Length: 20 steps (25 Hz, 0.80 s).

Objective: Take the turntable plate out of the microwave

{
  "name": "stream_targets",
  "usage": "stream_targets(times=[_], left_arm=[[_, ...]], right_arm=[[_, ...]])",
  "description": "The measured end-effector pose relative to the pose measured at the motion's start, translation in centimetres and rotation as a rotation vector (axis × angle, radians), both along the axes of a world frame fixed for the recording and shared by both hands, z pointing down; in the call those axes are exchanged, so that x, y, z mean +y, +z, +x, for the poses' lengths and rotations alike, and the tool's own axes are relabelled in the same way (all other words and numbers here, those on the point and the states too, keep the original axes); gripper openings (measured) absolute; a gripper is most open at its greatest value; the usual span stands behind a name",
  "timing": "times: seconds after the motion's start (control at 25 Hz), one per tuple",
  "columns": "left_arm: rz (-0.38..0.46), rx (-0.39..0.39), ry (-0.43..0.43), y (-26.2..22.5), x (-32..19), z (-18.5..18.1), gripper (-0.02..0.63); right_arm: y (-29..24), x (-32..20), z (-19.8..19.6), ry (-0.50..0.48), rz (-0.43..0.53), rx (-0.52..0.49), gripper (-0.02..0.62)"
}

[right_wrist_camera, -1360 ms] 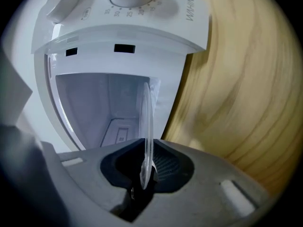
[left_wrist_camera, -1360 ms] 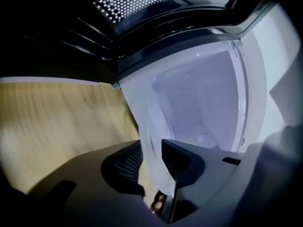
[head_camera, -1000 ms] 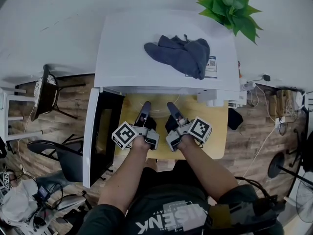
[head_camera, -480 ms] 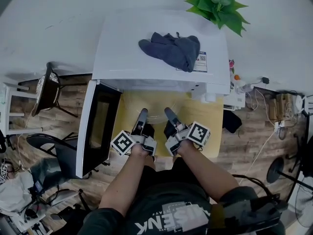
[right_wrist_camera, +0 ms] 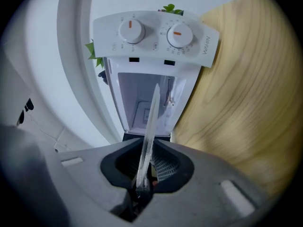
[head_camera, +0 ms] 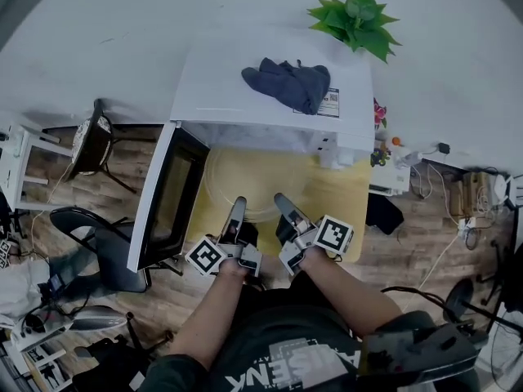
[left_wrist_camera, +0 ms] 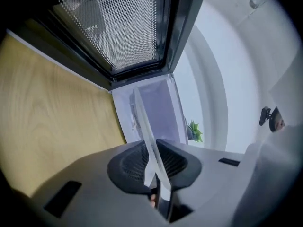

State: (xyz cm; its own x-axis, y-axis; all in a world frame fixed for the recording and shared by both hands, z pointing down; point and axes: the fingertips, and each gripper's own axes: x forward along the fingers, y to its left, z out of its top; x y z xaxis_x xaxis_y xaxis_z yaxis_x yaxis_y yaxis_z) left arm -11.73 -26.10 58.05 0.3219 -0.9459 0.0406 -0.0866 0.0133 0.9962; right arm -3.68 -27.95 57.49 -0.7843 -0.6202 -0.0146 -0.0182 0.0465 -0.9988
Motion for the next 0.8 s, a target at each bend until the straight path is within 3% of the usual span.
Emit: stream_targets(times=[0.32, 0.8], left_arm=[[0.055, -0.052, 0.118, -2.1, 6.5, -1.7, 0.054], [0.133, -0.075, 0.273, -6.1, 14.8, -1.8, 0.055]], right_arm=[[-4.1, 6.6, -1.7, 0.05, 0.084, -0.035, 0.052], [-9.5, 15.7, -1.4, 0.146, 0.209, 0.031, 0.052]])
